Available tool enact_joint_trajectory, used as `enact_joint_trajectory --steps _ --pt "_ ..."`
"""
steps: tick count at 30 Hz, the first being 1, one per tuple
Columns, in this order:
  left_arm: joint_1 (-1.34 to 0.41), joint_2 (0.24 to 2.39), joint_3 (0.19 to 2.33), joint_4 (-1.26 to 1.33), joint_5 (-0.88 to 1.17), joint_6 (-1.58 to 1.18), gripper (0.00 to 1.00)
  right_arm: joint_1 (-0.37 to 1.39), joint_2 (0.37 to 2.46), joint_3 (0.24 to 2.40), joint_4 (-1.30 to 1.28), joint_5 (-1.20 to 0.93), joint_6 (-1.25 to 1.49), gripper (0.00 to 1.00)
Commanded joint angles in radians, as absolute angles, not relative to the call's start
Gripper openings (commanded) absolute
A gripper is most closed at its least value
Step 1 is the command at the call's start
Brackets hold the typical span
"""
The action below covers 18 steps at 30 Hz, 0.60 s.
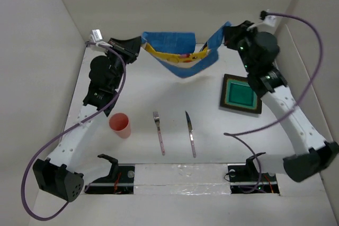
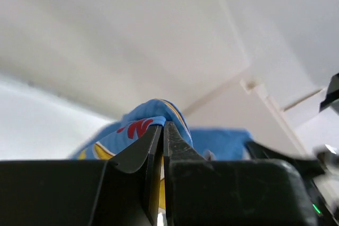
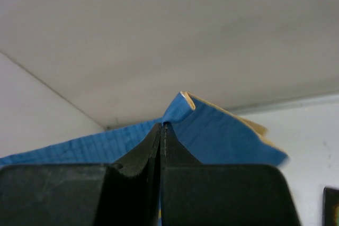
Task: Set the dinner table for one person
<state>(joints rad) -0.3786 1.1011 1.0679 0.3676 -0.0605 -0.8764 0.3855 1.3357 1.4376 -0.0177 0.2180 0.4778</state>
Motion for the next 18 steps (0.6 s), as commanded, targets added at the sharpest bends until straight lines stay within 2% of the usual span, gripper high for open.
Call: enact_joint_trajectory --steps 1,5,9,13,18 --pt "-0.354 1.075 1.157 0.376 -0.12 -0.85 0.0 0.38 1.205 1.439 -0.074 0.301 0.387 0.0" --pt "-0.354 1.042 1.181 0.35 -0.189 -0.827 0.0 0.39 1.091 1.465 -0.141 0.324 0.342 0.0" --pt "-0.354 1.072 1.18 0.339 -0.21 -0.821 0.0 0.377 1.106 1.508 -0.199 0.308 0.325 0.0" --pt "-0.354 1.165 1.19 0.341 -0.232 -0.828 0.0 0.31 1.235 1.583 -0.222 0.249 0.321 0.0" --pt "-0.313 1.345 1.337 0.293 -0.198 -0.841 0.0 0.246 1.529 1.82 -0.29 0.137 0.327 0.0"
